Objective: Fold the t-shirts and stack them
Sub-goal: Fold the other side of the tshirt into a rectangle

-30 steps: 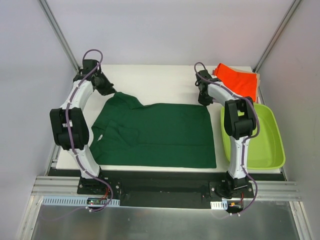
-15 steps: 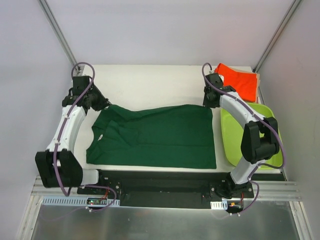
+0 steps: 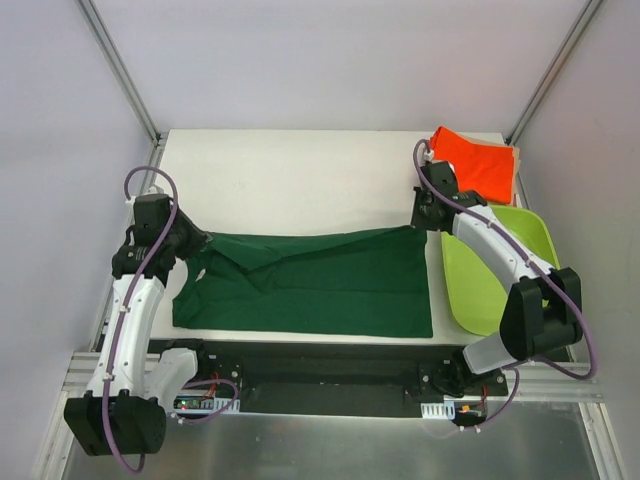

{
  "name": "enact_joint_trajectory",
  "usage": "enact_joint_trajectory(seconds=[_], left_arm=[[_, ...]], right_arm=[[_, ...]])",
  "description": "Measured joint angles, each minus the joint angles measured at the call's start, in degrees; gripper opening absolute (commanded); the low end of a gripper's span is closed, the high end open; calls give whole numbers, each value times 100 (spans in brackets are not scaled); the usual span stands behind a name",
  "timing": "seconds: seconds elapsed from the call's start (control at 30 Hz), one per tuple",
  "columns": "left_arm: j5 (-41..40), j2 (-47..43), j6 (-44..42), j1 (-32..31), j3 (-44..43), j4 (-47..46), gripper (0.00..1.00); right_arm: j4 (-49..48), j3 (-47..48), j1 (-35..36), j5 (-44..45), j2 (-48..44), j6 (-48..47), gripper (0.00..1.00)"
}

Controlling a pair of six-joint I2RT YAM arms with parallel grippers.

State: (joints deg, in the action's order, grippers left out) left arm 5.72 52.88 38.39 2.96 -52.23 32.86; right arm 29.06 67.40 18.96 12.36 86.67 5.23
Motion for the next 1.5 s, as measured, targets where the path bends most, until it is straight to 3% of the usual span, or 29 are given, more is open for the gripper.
enact_joint_trajectory(seconds=[0.73,1.07,1.17,1.27,1.37,1.43,1.5], left_arm=[[-909,-973,234,-2,505,1040,0],[-1054,-1086,466,-2,1270,1231,0],[-1086,-1091,610,-2,1379,1252,0],[-1097,-1097,732,-2,1480,1257,0],[-1123,-1102,793,-2,1513,1270,0],[-1123,-1097,828,-2,1513,1261,0],[-1119,-1051,859,-2,1513,1237,0]], right_arm=[[181,-1410,352,-122,-1316,101,5],[195,-2138,531,-109,-1698,326,13],[256,-2317,660,-103,-1694,378,30],[341,-2339,782,-61,-1692,435,37],[378,-2337,918,-7,-1694,417,60],[404,-2304,1054,-22,-1694,326,70],[424,-2212,1224,-101,-1694,229,75]])
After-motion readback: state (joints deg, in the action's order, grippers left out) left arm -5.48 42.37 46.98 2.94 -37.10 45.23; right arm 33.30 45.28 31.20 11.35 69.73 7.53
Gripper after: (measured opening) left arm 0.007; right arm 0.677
